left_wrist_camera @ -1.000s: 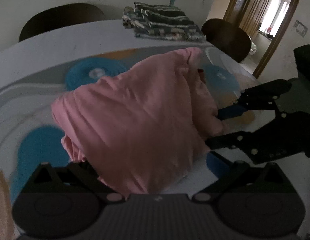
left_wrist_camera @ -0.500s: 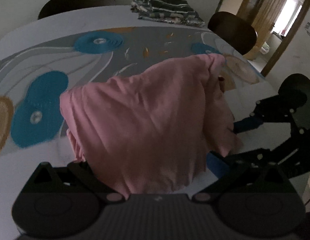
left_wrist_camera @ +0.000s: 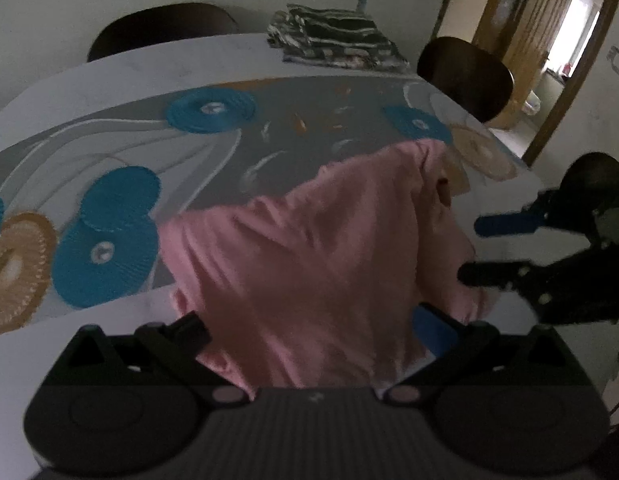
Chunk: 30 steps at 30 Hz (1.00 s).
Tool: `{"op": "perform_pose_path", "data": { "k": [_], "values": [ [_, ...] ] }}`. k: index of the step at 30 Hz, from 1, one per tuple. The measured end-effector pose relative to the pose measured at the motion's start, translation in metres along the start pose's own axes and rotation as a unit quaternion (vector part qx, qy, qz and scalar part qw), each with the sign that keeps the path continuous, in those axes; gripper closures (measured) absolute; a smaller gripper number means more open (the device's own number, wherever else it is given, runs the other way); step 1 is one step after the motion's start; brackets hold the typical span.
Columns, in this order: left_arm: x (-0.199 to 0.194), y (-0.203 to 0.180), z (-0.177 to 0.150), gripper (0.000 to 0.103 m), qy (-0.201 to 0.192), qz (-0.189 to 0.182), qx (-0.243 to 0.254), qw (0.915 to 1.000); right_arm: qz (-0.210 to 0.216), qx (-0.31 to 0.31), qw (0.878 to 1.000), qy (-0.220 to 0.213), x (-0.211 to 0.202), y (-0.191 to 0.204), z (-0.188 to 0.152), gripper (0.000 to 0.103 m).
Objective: Fold clothes
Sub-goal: 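Lay the folded hem down and open both grippers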
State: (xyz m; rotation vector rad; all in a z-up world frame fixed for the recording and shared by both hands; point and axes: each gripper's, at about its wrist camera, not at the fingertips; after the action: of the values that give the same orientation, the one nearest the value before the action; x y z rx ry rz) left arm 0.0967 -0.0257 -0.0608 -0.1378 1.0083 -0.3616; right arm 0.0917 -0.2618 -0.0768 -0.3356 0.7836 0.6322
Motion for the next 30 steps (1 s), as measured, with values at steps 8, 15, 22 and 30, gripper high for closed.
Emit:
{"op": "perform_pose_path", "data": {
  "k": [8,15,22,30],
  "values": [
    [0.004,0.009,0.007,0.0,-0.008,0.012,-0.006,0.9999,0.012,0.012,1.0,0.011,0.014,0.004,-0.004,0.078],
    [0.007,0.01,0.01,0.0,-0.012,0.013,-0.001,0.9999,0.015,0.054,0.998,-0.003,-0.006,0.002,-0.004,0.096],
    [0.01,0.007,0.01,0.0,-0.015,0.016,0.007,0.9997,0.011,0.107,0.994,0.01,-0.033,0.008,-0.02,0.096],
    [0.01,0.001,0.013,0.0,-0.022,0.017,0.016,0.9995,-0.015,0.102,0.995,0.01,-0.03,0.009,-0.029,0.078]
  ]
}}
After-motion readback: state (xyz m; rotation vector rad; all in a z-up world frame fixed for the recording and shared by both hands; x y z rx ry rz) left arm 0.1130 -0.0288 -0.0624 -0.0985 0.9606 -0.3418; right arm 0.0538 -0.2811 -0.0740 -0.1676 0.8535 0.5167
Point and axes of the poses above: each gripper's, at about its wrist camera, not at the fingertips, and x roughly the way its jaws point, y to its left, z to its top, and after that the axes turned 11 degrees about -x, right-handed
